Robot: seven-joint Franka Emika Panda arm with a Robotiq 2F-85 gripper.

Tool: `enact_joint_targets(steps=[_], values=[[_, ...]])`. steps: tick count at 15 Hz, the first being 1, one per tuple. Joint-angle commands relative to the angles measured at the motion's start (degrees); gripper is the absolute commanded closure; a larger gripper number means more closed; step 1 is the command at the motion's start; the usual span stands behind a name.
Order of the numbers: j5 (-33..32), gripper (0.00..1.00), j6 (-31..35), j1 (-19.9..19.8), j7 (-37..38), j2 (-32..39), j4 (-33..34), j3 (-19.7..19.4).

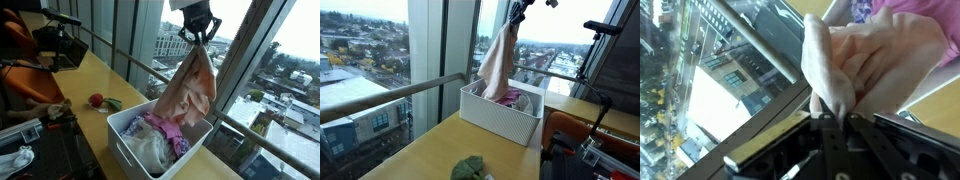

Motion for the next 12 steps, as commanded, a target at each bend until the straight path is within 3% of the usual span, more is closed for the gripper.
enact_joint_targets(steps=[1,12], values=[[-0.33,0.98,2.61,-0.08,0.99,-1.57,-6.21,-0.43],[-0.69,0.98,3.93,1.05,2.50,-1.40,-13.78,0.22]])
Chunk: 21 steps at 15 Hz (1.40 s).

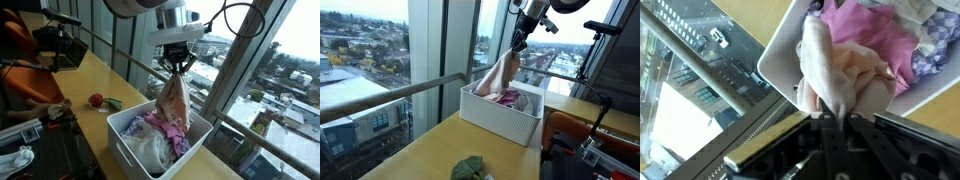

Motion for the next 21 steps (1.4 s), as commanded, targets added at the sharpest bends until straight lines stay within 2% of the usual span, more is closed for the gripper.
enact_joint_targets(steps=[1,2,5,11,12,16,21], values=[[-0.68,0.68,0.72,0.69,1.61,-1.38,-2.54,0.34],[-0.56,0.68,0.64,0.79,1.63,-1.44,-2.83,0.44],[-0.26,0.48,-0.01,0.97,1.49,-1.91,-2.88,0.58],[0.23,0.04,-0.12,1.12,0.90,-3.82,-3.05,0.64],[0.58,0.01,-0.07,1.27,0.65,-4.38,-3.42,0.79],[4.17,0.00,1.31,3.06,-0.77,-7.09,-7.16,2.50],[9.37,0.00,4.75,8.21,-1.34,-7.32,-14.63,6.85]])
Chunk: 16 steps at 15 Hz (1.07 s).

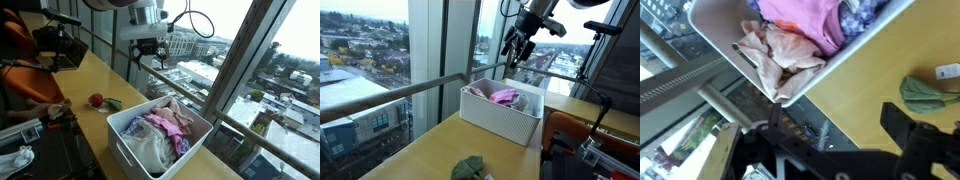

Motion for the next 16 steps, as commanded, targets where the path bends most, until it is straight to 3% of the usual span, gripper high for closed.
enact_joint_targets(steps=[1,9,16], values=[[3.64,0.00,3.71,3.54,-1.01,-0.70,-6.45,3.14],[5.22,0.00,9.94,11.17,5.45,5.73,-14.06,11.25],[3.88,0.00,16.84,13.70,12.11,14.80,-14.43,16.03]])
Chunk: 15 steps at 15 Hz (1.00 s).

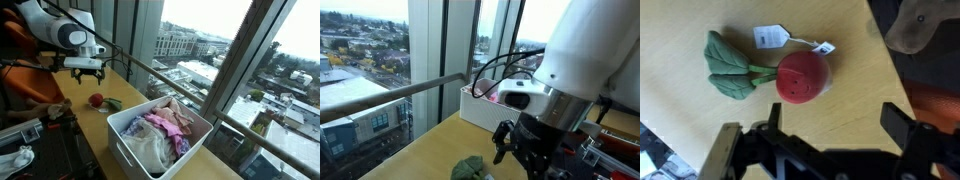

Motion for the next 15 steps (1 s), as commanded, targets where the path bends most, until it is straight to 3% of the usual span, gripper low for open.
enact_joint_targets(steps=[1,9,15], values=[[-1.05,0.00,4.06,0.26,2.83,4.86,0.66,1.73],[-2.22,0.00,8.40,-0.95,3.33,12.78,3.20,3.38],[-4.06,0.00,7.99,-0.91,3.14,11.73,3.48,3.94]])
